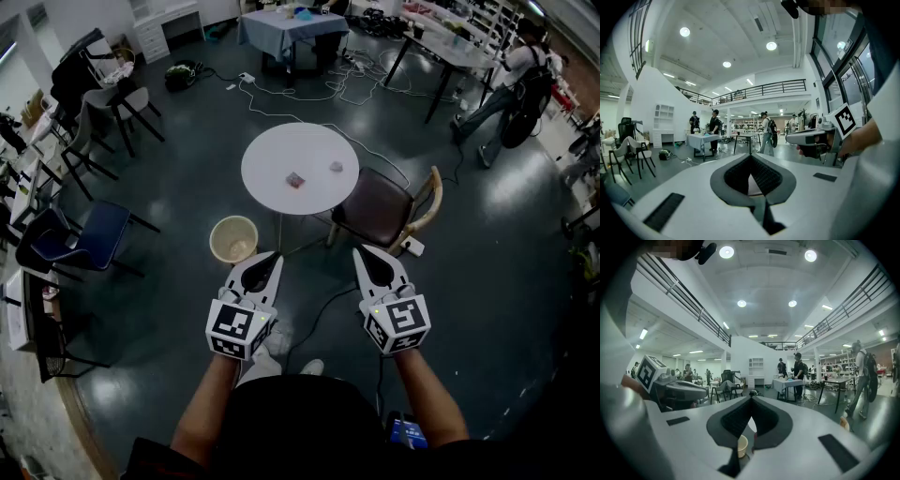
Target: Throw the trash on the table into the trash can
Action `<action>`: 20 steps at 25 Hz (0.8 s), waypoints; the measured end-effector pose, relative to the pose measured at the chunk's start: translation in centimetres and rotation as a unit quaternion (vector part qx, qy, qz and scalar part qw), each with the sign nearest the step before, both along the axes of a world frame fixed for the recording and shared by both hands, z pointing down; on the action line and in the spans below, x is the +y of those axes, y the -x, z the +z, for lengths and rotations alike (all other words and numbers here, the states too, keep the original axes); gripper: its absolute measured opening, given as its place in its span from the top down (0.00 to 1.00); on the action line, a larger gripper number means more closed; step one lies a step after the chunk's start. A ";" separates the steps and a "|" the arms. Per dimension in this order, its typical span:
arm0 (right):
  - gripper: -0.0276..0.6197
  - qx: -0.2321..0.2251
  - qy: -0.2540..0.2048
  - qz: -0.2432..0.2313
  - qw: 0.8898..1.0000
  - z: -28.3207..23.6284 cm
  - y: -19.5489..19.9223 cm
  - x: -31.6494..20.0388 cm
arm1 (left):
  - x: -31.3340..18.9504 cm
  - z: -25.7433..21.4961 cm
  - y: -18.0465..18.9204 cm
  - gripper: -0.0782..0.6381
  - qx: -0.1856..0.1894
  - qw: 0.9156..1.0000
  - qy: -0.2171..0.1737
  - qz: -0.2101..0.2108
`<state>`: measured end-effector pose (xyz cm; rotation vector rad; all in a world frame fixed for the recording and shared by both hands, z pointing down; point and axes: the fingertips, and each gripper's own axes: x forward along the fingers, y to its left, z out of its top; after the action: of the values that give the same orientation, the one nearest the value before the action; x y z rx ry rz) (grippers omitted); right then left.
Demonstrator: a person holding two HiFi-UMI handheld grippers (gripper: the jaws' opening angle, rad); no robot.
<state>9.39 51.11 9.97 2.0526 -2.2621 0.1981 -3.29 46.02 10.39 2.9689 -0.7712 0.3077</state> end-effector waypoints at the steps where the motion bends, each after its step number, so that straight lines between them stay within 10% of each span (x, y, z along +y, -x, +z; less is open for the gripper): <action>1: 0.93 0.002 0.000 0.001 1.000 0.0 -0.1 0.2 | 0.1 0.1 0.0 0.88 0.001 1.000 0.001 -0.001; 20: 0.93 0.000 0.007 -0.023 1.000 1.8 -1.4 -1.0 | -0.2 1.9 0.3 0.88 0.000 0.999 0.015 -0.035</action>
<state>10.83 50.07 11.75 1.9908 -2.2988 0.2097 -3.55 45.82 12.26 2.9056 -0.8617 0.3135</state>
